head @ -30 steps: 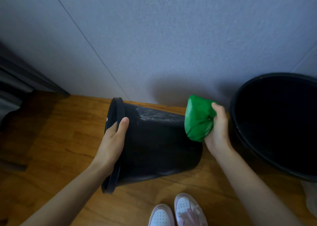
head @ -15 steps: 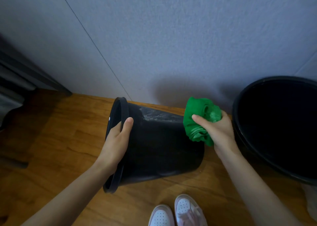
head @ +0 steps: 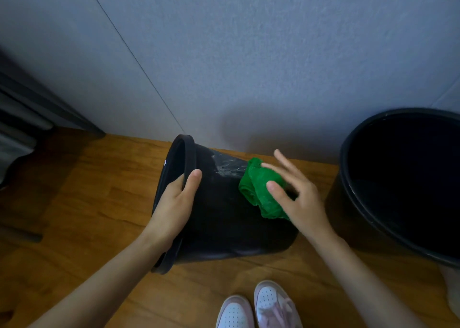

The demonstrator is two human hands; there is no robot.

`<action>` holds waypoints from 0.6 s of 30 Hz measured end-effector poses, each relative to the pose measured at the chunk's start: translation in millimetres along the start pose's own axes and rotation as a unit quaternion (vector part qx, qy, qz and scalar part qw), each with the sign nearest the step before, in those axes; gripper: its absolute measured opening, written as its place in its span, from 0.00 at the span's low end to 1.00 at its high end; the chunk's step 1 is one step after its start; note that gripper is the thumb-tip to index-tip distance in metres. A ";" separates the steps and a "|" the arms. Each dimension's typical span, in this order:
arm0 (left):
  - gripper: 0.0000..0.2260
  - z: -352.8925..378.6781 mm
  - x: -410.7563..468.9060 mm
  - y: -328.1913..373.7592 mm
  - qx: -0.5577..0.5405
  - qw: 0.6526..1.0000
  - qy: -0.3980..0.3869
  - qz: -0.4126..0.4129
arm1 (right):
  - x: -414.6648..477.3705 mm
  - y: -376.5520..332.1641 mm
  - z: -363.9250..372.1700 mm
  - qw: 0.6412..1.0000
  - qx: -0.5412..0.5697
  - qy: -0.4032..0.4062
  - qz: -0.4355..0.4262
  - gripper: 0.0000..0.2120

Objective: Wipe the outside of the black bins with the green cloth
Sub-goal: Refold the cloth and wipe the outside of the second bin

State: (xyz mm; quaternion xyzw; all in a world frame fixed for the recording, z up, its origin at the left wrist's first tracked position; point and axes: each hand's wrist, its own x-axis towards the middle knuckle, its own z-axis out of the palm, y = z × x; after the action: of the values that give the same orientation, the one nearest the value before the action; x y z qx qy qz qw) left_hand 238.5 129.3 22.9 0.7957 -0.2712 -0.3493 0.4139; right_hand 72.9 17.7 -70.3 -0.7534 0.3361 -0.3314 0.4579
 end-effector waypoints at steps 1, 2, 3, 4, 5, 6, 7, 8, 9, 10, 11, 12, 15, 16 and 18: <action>0.14 0.9 0.1 0.6 -0.002 1.000 -0.001 -0.001 | 0.5 1.7 2.4 0.999 -0.048 -0.013 -0.023 0.23; 0.13 2.3 -0.1 0.9 -0.003 1.000 -0.005 0.000 | 0.7 3.3 6.4 0.992 -0.108 -0.029 -0.049 0.25; 0.13 3.7 -0.6 1.6 -0.002 1.000 -0.009 0.003 | 0.8 5.1 11.8 0.983 -0.161 -0.044 -0.076 0.27; 0.13 4.6 -1.1 1.8 -0.002 1.000 -0.012 0.006 | 0.5 6.7 18.0 0.975 -0.195 -0.055 -0.096 0.28; 0.12 4.9 -1.3 2.1 -0.001 1.000 -0.016 0.006 | -0.5 7.1 23.6 0.972 -0.201 -0.062 -0.099 0.29; 0.13 4.5 -0.9 1.5 -0.001 1.000 -0.018 0.005 | -1.8 8.3 27.4 0.975 -0.192 -0.063 -0.091 0.30; 0.13 3.5 -0.3 0.8 0.000 1.000 -0.019 0.004 | -2.6 9.6 29.0 0.978 -0.182 -0.060 -0.080 0.31; 0.13 2.0 0.3 -0.3 0.003 1.000 -0.018 0.002 | -2.5 12.9 28.9 0.980 -0.179 -0.054 -0.072 0.33; 0.13 0.3 0.8 -1.7 0.005 1.000 -0.016 -0.002 | -1.9 16.9 27.1 0.981 -0.177 -0.044 -0.060 0.34; 0.13 -1.2 1.3 -3.5 0.006 1.000 -0.015 -0.007 | -1.7 21.2 24.3 0.985 -0.169 -0.026 -0.037 0.36; 0.12 -1.7 1.3 -4.3 0.007 1.000 -0.016 -0.009 | -2.1 25.4 20.9 0.988 -0.152 0.002 -0.001 0.37; 0.11 -1.8 0.6 -4.5 0.006 1.000 -0.019 -0.005 | -4.3 27.8 17.4 0.991 -0.126 0.034 0.042 0.38; 0.09 -1.3 0.8 -1.4 -0.006 0.999 -0.033 0.017 | -16.4 22.8 17.9 0.984 -0.071 0.105 0.125 0.36; 0.09 -1.3 1.6 -1.4 -0.011 0.999 -0.031 0.016 | -21.1 15.8 23.3 0.983 -0.061 0.115 0.129 0.36; 0.09 -0.7 3.8 -0.7 -0.029 1.000 -0.009 -0.001 | -26.9 -9.2 41.3 0.988 -0.031 0.120 0.088 0.37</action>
State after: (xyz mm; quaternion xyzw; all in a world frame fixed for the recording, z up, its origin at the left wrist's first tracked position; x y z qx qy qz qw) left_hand 241.4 127.2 21.4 0.7804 -0.2643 -0.3642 0.4341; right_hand 93.2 62.1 -81.9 -0.6896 0.4632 -0.3672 0.4185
